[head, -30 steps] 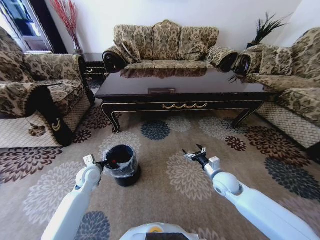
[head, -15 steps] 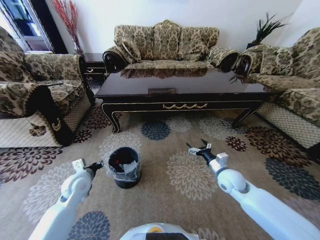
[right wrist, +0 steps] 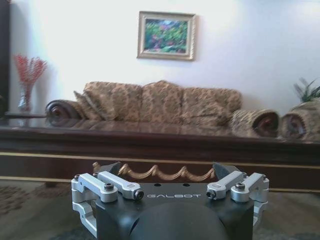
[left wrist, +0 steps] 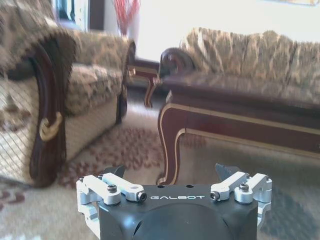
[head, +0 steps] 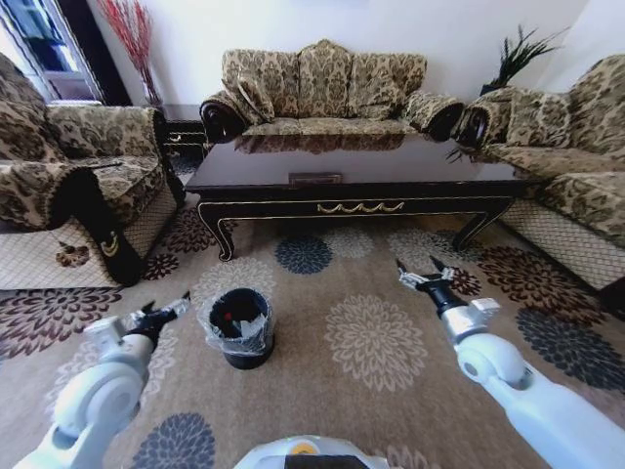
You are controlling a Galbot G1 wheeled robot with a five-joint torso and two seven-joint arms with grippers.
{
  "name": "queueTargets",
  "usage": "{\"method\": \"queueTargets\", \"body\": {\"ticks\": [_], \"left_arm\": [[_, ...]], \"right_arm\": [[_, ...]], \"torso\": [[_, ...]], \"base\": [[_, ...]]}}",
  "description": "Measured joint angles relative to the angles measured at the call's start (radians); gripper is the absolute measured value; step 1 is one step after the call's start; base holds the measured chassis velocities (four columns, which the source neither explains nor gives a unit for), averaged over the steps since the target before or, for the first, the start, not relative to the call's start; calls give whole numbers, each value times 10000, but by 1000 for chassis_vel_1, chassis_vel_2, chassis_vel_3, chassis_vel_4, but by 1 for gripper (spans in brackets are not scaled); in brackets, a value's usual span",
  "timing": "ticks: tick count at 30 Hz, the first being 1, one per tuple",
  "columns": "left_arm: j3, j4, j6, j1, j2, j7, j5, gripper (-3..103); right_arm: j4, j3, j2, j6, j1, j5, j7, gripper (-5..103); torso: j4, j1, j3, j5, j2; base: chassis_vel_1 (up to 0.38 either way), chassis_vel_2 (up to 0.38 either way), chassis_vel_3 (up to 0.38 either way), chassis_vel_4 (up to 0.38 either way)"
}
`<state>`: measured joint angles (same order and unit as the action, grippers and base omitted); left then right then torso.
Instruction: Move to the front of the table and pick up the trash from the floor, then place it into the trash bin.
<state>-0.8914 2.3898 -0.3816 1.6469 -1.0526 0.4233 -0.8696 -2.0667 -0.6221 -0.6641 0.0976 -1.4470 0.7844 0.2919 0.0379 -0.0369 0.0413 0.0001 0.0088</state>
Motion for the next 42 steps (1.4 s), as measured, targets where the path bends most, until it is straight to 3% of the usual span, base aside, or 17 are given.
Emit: {"method": "queueTargets", "body": {"ticks": [2, 7, 8, 11, 17, 23, 36, 42], "left_arm": [[-78, 371, 602, 554, -374, -287, 758, 100], [-56, 576, 1242, 1180, -631, -575, 1610, 100], [-14, 755, 1794, 1812, -882, -800, 2300, 100], [73, 915, 2246, 2462, -1266, -911, 3035, 100], [7, 781, 2783, 2707, -1471, -1225, 3442, 100], [-131, 680, 2834, 2382, -1229, -1267, 3144, 100], [-281, 764, 2302, 2145, -767, -1153, 2947, 100], [-1049, 752, 2209, 2261, -385, -1201, 2446, 100]], "right_arm": [[-56, -367, -47, 180, -170, -75, 262, 100], [-110, -546, -32, 374, -274, -11, 291, 100], [-117, -621, -22, 473, -302, 37, 232, 100], [-67, -643, -26, 569, -299, 39, 64, 100], [113, -585, -32, 653, -253, 13, -236, 100], [180, -587, 31, 679, -251, 424, -315, 100], [204, -659, -175, 630, -426, 632, -314, 100], [69, -857, -427, 632, -770, 566, -296, 100]], "torso": [[1, 0, 0, -1, 0], [3, 0, 0, -1, 0], [0, 0, 0, -1, 0], [-2, 0, 0, 0, 0], [1, 0, 1, -1, 0], [2, 0, 1, -2, 0], [0, -1, 2, -3, 0], [1, -2, 2, -2, 0]], "base": [[0, 0, 0, 0], [0, 0, 0, 0], [0, 0, 0, 0], [0, 0, 0, 0], [0, 0, 0, 0], [0, 0, 0, 0], [0, 0, 0, 0], [47, -50, -56, 51]]}}
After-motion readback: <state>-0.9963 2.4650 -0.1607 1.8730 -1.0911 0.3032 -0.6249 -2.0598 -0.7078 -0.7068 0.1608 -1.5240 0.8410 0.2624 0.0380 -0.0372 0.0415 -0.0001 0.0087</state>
